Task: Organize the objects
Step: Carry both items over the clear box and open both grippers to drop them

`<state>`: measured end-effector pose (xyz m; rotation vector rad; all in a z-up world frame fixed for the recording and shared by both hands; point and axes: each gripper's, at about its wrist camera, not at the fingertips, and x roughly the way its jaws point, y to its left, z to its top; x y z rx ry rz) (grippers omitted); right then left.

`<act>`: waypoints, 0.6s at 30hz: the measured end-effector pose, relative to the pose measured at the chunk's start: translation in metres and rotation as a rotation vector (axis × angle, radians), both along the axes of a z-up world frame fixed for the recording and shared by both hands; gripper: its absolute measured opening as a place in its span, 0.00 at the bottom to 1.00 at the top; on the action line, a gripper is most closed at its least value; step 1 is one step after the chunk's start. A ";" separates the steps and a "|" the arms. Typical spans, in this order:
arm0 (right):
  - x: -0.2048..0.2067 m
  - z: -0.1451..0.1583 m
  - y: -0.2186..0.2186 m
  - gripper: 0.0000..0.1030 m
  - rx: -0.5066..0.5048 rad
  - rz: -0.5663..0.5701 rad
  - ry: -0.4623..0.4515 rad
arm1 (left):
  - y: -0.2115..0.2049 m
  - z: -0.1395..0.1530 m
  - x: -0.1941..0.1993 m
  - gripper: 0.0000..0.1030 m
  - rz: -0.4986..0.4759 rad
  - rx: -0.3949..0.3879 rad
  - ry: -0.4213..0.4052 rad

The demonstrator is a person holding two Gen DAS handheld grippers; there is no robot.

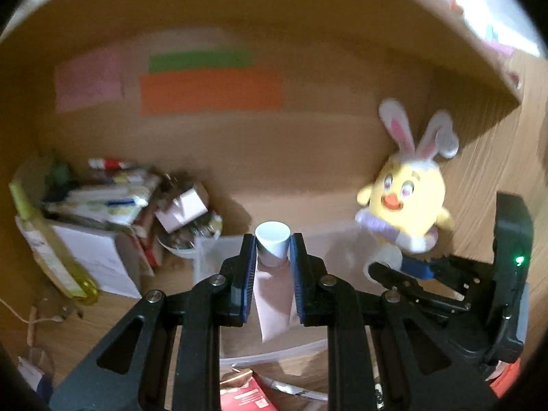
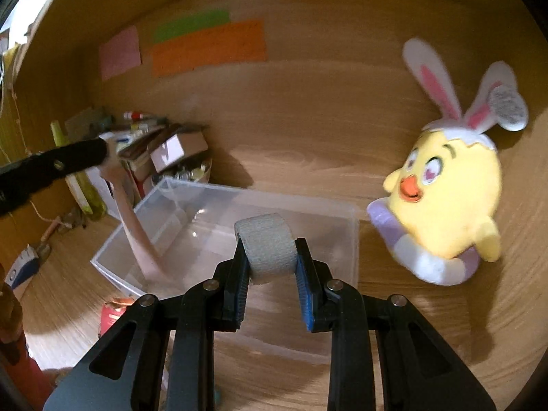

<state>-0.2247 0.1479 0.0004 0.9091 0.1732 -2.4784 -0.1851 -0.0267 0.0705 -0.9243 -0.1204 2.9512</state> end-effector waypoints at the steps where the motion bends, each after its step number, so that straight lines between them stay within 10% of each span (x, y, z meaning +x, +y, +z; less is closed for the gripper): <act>1: -0.003 -0.004 -0.003 0.22 0.010 0.007 -0.014 | 0.000 -0.008 -0.008 0.19 -0.006 0.006 -0.031; 18: -0.037 -0.055 -0.037 0.22 0.191 0.022 -0.112 | -0.023 -0.073 -0.053 0.15 0.002 0.019 -0.239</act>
